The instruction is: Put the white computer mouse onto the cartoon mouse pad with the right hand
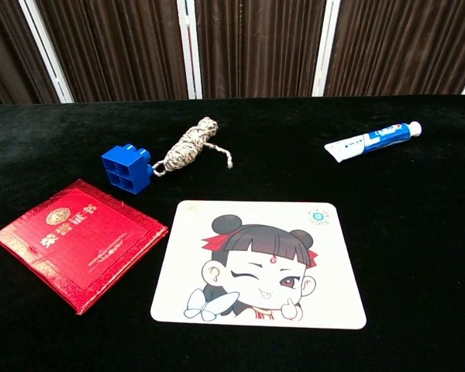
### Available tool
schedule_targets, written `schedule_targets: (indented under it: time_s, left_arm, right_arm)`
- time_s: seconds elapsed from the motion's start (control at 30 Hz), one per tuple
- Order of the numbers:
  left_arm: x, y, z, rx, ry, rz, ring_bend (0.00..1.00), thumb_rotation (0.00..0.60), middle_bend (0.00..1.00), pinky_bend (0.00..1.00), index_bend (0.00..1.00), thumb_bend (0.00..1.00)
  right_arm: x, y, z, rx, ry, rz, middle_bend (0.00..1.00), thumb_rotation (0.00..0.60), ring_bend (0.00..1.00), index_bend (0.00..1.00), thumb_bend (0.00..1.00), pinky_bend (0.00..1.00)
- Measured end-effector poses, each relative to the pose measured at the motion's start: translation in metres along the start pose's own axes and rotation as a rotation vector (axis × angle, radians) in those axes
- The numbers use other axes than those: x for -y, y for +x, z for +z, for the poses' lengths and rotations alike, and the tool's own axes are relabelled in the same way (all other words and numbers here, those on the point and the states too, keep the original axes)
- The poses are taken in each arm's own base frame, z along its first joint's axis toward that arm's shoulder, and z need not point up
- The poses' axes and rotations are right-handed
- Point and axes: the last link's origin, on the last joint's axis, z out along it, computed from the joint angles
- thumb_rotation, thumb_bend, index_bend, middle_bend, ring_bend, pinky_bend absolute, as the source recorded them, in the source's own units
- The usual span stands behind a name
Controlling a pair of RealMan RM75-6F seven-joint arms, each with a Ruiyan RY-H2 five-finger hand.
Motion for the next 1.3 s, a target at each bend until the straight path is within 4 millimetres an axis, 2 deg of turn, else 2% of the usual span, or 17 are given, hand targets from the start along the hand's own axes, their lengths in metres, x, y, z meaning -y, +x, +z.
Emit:
schedule_targets:
  time_s: [0.03, 0.1, 0.23, 0.27, 0.33, 0.5, 0.8, 0.93, 1.07, 1.3]
  left_arm:
    - [0.000, 0.000, 0.000, 0.000, 0.000, 0.000, 0.00, 0.600, 0.00, 0.00, 0.14, 0.12]
    - [0.000, 0.000, 0.000, 0.000, 0.000, 0.000, 0.00, 0.600, 0.00, 0.00, 0.14, 0.12]
    - [0.000, 0.000, 0.000, -0.001, 0.000, 0.000, 0.00, 0.600, 0.00, 0.00, 0.14, 0.12]
    - [0.000, 0.000, 0.000, -0.001, 0.000, 0.000, 0.00, 0.600, 0.00, 0.00, 0.14, 0.12]
    - [0.000, 0.000, 0.000, 0.000, 0.000, 0.000, 0.00, 0.600, 0.00, 0.00, 0.14, 0.12]
    - [0.000, 0.000, 0.000, -0.001, 0.000, -0.003, 0.00, 0.600, 0.00, 0.00, 0.14, 0.12]
    - [0.000, 0.000, 0.000, -0.003, -0.003, -0.011, 0.00, 0.600, 0.00, 0.00, 0.14, 0.12]
    - [0.001, 0.000, 0.000, -0.002, -0.006, -0.017, 0.00, 0.600, 0.00, 0.00, 0.14, 0.12]
    - [0.001, 0.000, 0.000, 0.000, -0.007, -0.019, 0.00, 0.600, 0.00, 0.00, 0.14, 0.12]
    - [0.002, 0.000, 0.001, 0.005, -0.008, -0.023, 0.00, 0.600, 0.00, 0.00, 0.14, 0.12]
  right_arm:
    - [0.000, -0.001, 0.001, -0.001, -0.001, -0.003, 0.20, 0.600, 0.00, 0.41, 0.08, 0.01]
    - [-0.002, -0.002, 0.001, -0.003, -0.002, -0.008, 0.27, 0.600, 0.04, 0.46, 0.09, 0.11]
    - [-0.001, -0.004, 0.000, -0.019, 0.011, -0.010, 0.45, 0.600, 0.26, 0.53, 0.11, 0.47]
    - [0.000, -0.004, 0.000, -0.028, 0.020, -0.012, 0.48, 0.600, 0.30, 0.55, 0.11, 0.53]
    - [0.002, -0.002, 0.000, -0.048, 0.038, -0.017, 0.51, 0.600, 0.34, 0.57, 0.11, 0.58]
    - [0.008, 0.007, 0.002, -0.082, 0.083, -0.036, 0.52, 0.600, 0.35, 0.58, 0.11, 0.61]
    - [0.024, 0.037, 0.014, -0.078, 0.159, -0.131, 0.52, 0.600, 0.35, 0.59, 0.11, 0.62]
    - [0.043, 0.051, 0.026, -0.087, 0.217, -0.174, 0.52, 0.600, 0.35, 0.59, 0.11, 0.62]
    - [0.073, 0.063, 0.038, -0.100, 0.299, -0.220, 0.52, 0.600, 0.36, 0.60, 0.11, 0.63]
    - [0.128, 0.061, 0.051, -0.085, 0.422, -0.274, 0.53, 0.600, 0.36, 0.60, 0.11, 0.63]
